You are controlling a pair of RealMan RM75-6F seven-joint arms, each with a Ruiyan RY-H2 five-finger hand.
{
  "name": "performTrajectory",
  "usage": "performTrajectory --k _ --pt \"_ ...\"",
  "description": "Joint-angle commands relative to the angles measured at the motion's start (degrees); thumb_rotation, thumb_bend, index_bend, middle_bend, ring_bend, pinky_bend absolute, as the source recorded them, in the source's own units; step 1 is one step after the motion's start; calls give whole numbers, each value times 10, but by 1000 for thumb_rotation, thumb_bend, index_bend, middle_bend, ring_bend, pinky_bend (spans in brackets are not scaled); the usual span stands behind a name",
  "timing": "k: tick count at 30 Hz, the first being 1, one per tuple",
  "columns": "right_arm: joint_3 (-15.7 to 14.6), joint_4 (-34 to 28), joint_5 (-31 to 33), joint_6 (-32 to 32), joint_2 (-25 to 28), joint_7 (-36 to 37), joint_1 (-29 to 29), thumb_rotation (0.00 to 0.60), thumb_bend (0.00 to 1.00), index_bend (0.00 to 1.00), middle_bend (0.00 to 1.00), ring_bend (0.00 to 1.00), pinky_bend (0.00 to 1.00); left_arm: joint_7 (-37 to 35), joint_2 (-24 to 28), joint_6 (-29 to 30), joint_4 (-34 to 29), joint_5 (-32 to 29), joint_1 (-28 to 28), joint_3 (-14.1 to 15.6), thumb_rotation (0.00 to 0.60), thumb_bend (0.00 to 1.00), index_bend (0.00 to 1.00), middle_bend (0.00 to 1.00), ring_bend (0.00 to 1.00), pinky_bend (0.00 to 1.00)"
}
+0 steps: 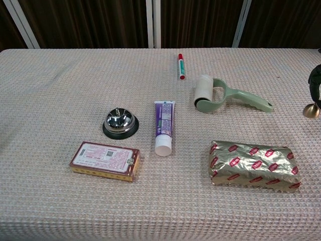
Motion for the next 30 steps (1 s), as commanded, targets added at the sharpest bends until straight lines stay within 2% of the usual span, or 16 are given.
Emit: performTrajectory --k 1,8,30 --pt "-2 17 7 -13 -11 3 1 600 468 1000 303 0 0 -1 -1 -1 1 0 0 0 600 105 84 74 36 161" --pt "-4 43 13 -27 -26 7 2 600 468 1000 299 0 0 -5 -3 -2 6 -2 -1 0 600 105 84 74 36 160" --pt "-12 61 21 -53 -32 8 3 600 444 1000 288 0 0 -8 -3 -1 8 -1 0 1 600 105 84 74 36 160"
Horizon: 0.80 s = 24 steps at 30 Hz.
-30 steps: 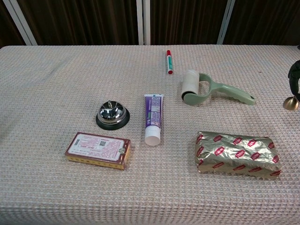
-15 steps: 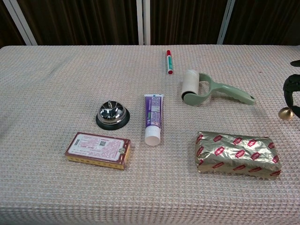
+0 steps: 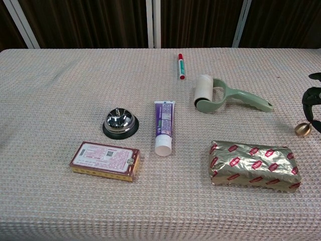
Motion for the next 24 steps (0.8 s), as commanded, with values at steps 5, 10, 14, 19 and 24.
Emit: performTrajectory --k 5,10,14,19,24 --pt "-4 -2 -1 -6 5 -3 1 600 390 971 276 0 0 0 0 1 0 1 0 0 600 105 84 74 36 160" --pt "-1 -20 14 -19 15 -22 -2 600 284 652 186 0 0 1 1 1 -2 1 0 0 600 105 84 74 36 160" --pt "-1 -40 21 -28 26 -29 -2 600 222 498 163 0 0 3 2 1 -3 1 0 0 600 105 84 74 36 160" --pt "-2 -61 25 -30 40 -31 -4 600 184 293 113 0 0 3 4 5 -5 3 1 0 600 105 84 74 36 161" --pt "-8 -98 13 2 77 7 -23 600 163 11 14 0 0 1 6 10 -6 4 3 0 600 105 84 74 36 160"
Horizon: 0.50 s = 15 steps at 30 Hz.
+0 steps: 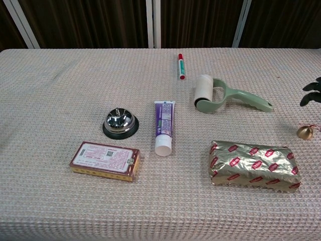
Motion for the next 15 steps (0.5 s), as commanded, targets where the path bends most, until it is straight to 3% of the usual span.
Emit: performTrajectory --k 1,8,15 --pt "-9 -29 -13 30 34 39 -20 600 152 0 3 0 0 -2 1 3 0 0 1 0 600 105 84 74 36 160" --pt "-48 -28 -33 127 116 188 -106 600 88 0 0 0 0 -7 3 10 0 1 3 -3 600 105 84 74 36 160" --pt "-26 97 -21 195 90 303 -151 600 94 0 0 0 0 -3 2 -3 1 -9 -3 -8 600 105 84 74 36 160"
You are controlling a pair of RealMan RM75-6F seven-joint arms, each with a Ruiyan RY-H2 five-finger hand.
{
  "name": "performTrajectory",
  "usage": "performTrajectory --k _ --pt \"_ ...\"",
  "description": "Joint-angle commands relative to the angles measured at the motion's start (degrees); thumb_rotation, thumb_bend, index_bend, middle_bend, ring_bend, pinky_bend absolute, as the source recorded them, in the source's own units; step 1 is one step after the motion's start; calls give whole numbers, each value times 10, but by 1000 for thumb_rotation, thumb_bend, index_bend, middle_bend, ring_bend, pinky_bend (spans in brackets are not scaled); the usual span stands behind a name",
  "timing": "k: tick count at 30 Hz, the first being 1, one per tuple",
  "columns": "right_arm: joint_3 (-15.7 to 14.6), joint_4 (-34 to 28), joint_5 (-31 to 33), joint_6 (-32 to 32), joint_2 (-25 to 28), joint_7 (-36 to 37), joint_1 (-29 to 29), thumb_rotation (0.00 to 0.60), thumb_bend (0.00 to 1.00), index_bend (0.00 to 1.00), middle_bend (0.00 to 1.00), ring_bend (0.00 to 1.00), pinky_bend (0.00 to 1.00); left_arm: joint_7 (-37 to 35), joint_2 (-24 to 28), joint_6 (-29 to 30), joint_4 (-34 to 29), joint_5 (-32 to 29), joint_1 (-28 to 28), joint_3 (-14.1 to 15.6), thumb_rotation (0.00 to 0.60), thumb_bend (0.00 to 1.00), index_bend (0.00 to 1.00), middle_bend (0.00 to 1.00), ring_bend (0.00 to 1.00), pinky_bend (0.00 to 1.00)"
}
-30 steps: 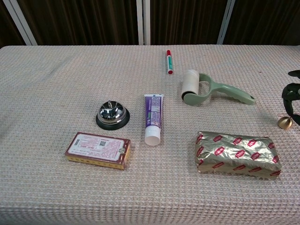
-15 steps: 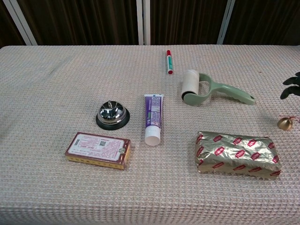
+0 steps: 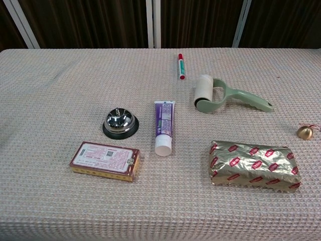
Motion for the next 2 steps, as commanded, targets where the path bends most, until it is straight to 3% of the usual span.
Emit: performTrajectory --k 1,2 --pt "11 81 2 43 -17 86 -32 600 94 0 0 0 0 -2 -1 -4 1 -1 -2 0 600 105 84 74 36 160" --pt "13 92 -1 47 -22 90 -33 600 94 0 0 0 0 -3 -1 -4 3 0 -2 0 600 105 84 74 36 160"
